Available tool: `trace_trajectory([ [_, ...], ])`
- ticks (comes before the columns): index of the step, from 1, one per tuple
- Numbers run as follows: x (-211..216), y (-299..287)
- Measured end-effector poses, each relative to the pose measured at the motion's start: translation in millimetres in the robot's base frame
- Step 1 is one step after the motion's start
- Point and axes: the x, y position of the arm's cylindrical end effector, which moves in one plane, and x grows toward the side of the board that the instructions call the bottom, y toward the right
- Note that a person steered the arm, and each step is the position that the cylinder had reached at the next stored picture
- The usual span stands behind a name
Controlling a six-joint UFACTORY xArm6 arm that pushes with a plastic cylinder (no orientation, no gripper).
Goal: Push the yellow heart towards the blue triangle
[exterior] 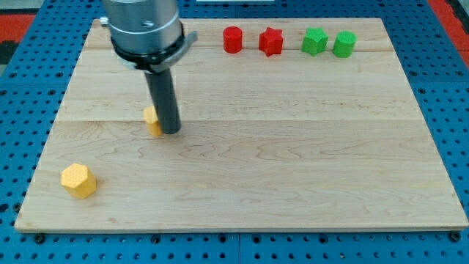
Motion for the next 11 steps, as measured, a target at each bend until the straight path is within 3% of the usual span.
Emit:
trace_trajectory([
  [1, -12.9, -51.3],
  [2, -68.4, -50.2],
  [3, -30.6, -54.7],
  [4, -26.8, -129.1],
  [5, -53.4, -104.1],
  [8, -34.1, -63.6],
  [9, -76.5, -56.3],
  [11, -59.5, -35.0],
])
